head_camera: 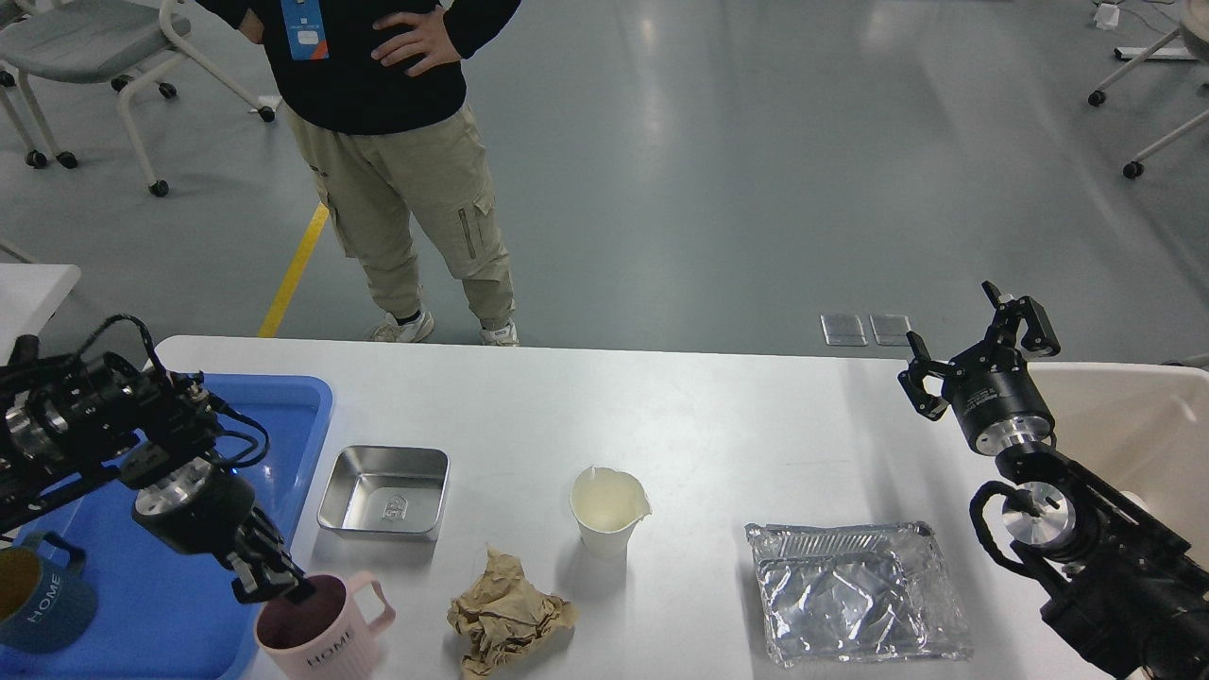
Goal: Tidy desktop
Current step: 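Grasp the pink mug with the left gripper and lift it, then set the pink mug down inside the blue tray and release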
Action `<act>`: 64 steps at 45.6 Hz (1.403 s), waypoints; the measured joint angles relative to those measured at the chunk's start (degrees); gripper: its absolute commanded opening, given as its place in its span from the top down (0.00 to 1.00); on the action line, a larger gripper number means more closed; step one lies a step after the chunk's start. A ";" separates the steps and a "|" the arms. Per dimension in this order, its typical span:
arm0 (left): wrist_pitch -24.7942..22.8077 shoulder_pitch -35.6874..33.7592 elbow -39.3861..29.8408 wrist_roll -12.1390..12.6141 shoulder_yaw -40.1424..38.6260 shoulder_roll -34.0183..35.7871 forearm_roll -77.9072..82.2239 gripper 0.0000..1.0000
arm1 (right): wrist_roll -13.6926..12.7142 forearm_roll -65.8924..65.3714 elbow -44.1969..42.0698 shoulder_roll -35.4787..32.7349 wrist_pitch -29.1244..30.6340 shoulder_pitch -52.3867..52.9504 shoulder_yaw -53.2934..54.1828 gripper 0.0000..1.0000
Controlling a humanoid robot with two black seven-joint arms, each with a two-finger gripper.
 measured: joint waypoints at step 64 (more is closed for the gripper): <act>12.06 -3.55 -2.36 0.02 0.32 28.39 -17.30 0.97 | -0.09 -0.10 -0.01 0.58 -0.48 0.55 -0.88 0.00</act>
